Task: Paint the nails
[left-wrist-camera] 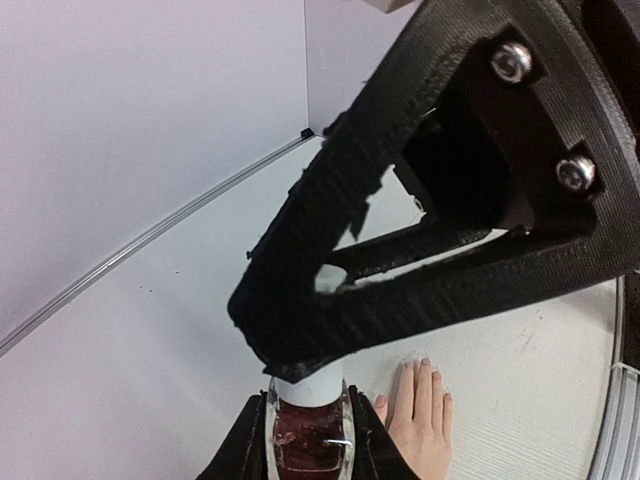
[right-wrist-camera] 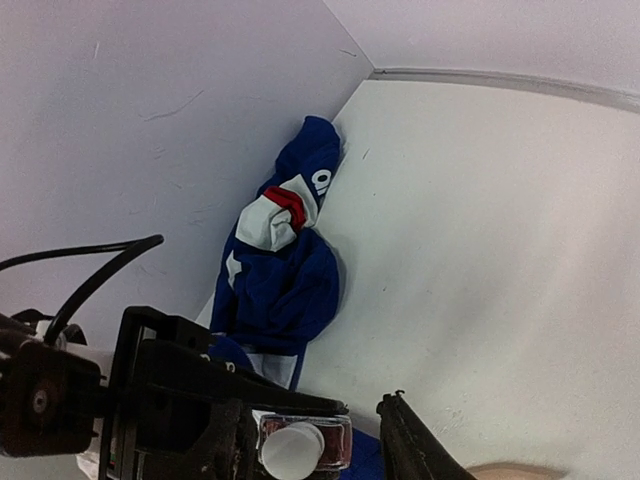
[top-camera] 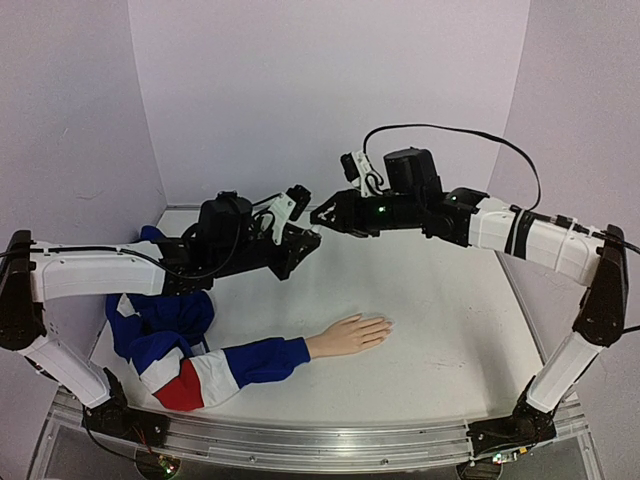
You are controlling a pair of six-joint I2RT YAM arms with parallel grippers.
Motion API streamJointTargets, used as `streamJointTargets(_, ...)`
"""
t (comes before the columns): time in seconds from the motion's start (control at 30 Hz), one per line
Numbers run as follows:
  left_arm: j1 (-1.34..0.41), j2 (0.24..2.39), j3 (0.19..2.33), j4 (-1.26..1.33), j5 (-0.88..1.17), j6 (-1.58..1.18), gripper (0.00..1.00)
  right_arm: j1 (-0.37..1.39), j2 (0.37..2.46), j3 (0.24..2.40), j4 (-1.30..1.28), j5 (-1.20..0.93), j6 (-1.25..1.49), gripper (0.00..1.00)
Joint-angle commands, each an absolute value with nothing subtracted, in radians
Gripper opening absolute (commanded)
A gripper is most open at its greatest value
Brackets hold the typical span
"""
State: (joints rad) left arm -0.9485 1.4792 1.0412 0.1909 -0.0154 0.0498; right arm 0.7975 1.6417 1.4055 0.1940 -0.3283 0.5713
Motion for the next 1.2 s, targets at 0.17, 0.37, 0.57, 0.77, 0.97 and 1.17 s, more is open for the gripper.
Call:
streamJointTargets(0.17,-0.956,1.479,1.105,0.240,-0.042,0.055,0.00,0.803,1.654,1.441,0.252,-0.407,0.609,0.20)
streamJointTargets(0.37,-0.941,1.447,1.095,0.238,0.150,0.045,0.00,0.800,1.646,1.430,0.274,-0.530,0.492,0.00)
streamJointTargets(0.57,-0.763,1.436,1.155,0.240,1.054,-0.142,0.00,0.782,1.599,1.406,0.249,-1.096,0.160,0.00)
streamJointTargets(0.77,-0.723,1.472,1.211,0.241,1.391,-0.264,0.00,0.776,1.594,1.433,0.210,-1.207,0.130,0.00)
streamJointTargets(0.97,-0.721,1.427,1.129,0.241,1.020,-0.173,0.00,0.776,1.563,1.418,0.209,-0.977,0.140,0.03)
streamJointTargets(1.17,-0.747,1.376,1.050,0.233,0.477,-0.075,0.00,0.775,1.510,1.441,0.149,-0.508,0.199,0.78)
